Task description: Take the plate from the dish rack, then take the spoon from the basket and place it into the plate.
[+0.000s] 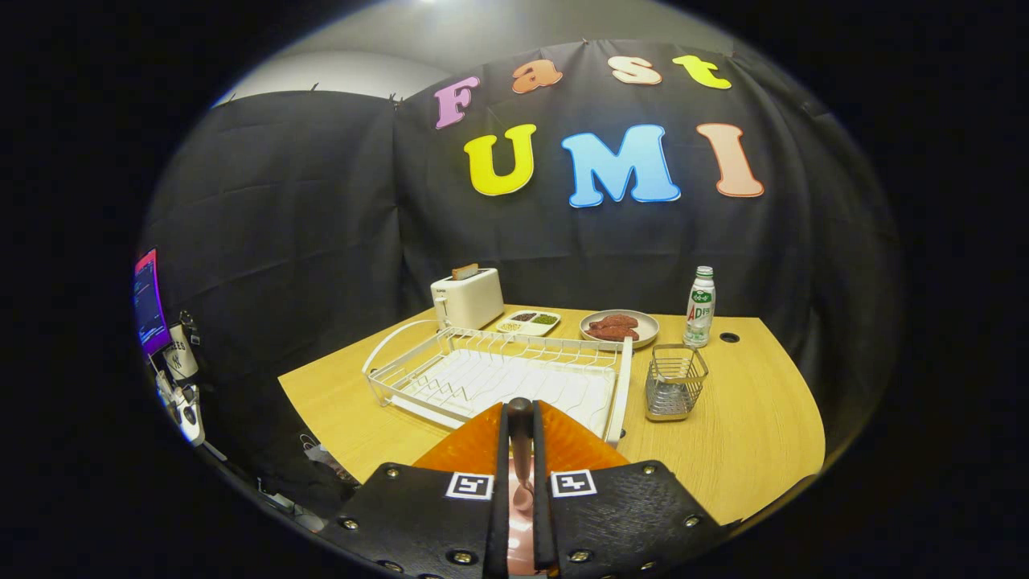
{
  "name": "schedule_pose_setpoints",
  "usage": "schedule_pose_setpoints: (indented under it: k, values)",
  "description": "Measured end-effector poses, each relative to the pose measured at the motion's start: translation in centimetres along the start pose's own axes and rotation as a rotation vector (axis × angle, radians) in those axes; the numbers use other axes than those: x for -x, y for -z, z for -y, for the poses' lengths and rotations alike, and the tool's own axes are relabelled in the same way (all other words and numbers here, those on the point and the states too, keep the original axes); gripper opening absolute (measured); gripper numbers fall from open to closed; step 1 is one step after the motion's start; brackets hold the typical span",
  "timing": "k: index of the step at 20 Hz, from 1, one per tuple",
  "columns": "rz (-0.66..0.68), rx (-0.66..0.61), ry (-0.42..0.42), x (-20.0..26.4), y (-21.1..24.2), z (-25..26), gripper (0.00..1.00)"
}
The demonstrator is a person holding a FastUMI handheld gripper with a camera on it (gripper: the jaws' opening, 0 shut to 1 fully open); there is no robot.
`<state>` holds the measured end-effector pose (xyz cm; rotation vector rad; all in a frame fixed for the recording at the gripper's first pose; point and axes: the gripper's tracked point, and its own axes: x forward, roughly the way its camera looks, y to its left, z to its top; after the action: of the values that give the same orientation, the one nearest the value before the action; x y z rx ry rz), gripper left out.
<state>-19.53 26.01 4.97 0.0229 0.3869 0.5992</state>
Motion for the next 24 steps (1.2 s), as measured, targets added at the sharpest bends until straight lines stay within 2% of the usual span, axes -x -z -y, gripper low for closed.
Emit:
schedule_pose_setpoints:
  k: [4,17,19,24]
  values:
    - [0.044,0.002,0.006,0.3,-1.9,0.2,0.13]
    - [0.077,-0.032,0.048,0.9,-3.3,2.1,0.13]
    - [0.108,-0.030,0.079,1.3,-4.5,3.2,0.13]
    - [0.248,-0.012,0.248,3.4,-10.2,8.5,0.13]
